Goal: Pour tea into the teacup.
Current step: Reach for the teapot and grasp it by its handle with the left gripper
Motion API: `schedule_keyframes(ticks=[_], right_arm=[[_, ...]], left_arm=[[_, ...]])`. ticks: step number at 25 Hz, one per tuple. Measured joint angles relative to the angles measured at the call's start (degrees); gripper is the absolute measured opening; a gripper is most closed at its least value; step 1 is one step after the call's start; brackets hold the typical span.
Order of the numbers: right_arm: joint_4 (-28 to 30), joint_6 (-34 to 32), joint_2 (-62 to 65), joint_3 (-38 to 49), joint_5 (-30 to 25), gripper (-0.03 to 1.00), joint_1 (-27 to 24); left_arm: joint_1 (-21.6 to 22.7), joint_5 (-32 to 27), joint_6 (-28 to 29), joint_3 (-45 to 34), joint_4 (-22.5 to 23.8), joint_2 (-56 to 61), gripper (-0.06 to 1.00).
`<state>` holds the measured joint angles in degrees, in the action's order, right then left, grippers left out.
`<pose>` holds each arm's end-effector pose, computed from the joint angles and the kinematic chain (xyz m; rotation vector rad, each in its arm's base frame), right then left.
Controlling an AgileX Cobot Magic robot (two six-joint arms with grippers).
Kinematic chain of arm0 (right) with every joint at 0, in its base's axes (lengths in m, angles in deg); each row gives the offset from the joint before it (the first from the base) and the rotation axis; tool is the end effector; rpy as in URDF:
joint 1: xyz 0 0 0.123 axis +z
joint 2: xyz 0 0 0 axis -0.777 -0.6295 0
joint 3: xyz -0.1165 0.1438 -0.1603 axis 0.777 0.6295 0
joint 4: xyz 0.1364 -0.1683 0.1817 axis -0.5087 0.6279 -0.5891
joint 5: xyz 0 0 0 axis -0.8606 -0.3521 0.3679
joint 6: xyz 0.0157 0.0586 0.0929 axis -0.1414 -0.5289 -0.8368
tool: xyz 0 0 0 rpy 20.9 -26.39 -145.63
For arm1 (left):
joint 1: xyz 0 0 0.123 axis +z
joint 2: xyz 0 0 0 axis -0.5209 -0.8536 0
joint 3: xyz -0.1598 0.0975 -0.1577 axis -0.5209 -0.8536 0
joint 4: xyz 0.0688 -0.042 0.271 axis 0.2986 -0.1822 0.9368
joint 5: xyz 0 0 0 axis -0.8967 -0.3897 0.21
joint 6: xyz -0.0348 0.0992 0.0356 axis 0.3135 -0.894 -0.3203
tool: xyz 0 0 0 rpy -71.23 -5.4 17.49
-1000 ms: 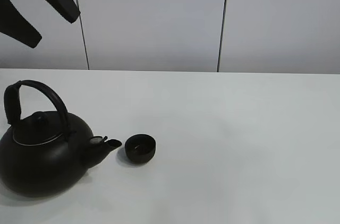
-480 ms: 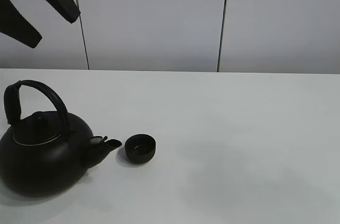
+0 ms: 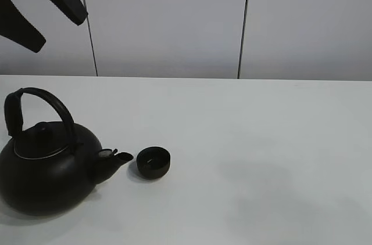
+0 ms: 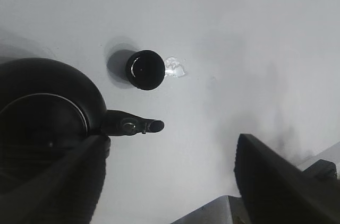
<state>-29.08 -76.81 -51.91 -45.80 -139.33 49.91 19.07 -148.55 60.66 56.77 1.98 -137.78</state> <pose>0.0876 0.0018 0.2672 -0.0021 2.1430 0.0201 0.3297 -0.1290 0.2396 0.2531 2.7270 -0.8182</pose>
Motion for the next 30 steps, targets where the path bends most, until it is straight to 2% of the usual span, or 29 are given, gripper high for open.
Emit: schedule_keyframes(ticks=[23,30], right_arm=[[0.06,0.00,0.00,0.00,0.75,0.62,0.00],[0.11,0.00,0.00,0.00,0.75,0.62,0.00]], left_arm=[[0.00,0.05,0.00,0.00,0.00,0.00,0.50],[0.00,2.00,0.00,0.00,0.00,0.00,0.50]])
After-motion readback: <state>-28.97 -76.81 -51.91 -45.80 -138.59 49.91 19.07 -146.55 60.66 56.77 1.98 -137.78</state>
